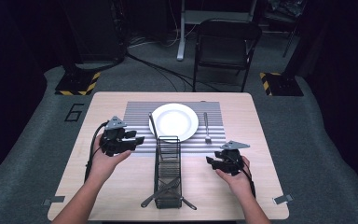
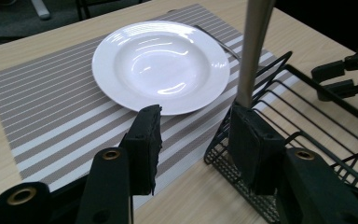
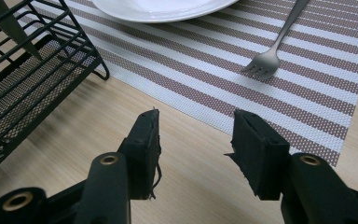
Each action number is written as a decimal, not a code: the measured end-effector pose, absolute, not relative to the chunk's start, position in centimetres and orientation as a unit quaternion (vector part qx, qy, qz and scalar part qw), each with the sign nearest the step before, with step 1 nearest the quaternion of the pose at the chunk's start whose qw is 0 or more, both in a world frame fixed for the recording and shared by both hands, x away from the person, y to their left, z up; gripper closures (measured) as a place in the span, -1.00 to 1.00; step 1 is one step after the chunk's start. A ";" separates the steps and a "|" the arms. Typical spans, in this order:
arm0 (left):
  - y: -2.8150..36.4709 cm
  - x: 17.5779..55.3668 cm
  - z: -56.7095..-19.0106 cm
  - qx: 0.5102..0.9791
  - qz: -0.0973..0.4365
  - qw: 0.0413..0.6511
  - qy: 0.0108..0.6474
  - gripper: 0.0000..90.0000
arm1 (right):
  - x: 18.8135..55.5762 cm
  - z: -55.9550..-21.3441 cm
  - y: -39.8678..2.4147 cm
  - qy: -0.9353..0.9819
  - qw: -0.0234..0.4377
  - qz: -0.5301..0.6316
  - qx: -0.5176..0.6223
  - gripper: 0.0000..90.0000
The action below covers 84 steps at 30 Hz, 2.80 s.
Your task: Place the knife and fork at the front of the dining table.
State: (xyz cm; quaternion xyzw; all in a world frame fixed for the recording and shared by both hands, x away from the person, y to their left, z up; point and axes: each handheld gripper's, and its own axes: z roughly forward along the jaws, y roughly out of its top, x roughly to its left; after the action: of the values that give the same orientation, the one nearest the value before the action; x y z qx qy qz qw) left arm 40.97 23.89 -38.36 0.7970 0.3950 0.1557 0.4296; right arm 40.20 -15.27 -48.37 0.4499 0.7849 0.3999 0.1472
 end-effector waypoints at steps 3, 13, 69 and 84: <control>23.3 41.1 -38.3 0.801 0.156 0.428 0.389 0.22 | 40.2 -48.5 -15.3 0.784 0.144 0.400 0.452 0.12; 20.9 41.9 -38.9 0.804 0.136 0.434 0.384 0.28 | 40.3 -48.5 -15.3 0.786 0.141 0.402 0.448 0.12; 17.1 41.2 -39.7 0.802 0.165 0.448 0.359 0.80 | 40.8 -49.3 -15.9 0.778 0.130 0.396 0.470 0.12; 17.4 41.1 -37.2 0.803 0.169 0.447 0.356 0.80 | 40.8 -49.3 -16.0 0.778 0.131 0.397 0.470 0.11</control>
State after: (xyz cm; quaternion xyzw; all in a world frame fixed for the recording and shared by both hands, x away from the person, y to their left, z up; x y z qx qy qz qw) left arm 41.12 17.42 -37.25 0.8030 0.3557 0.1694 0.4472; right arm 40.83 -15.99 -49.29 0.4699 0.7777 0.3965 0.1307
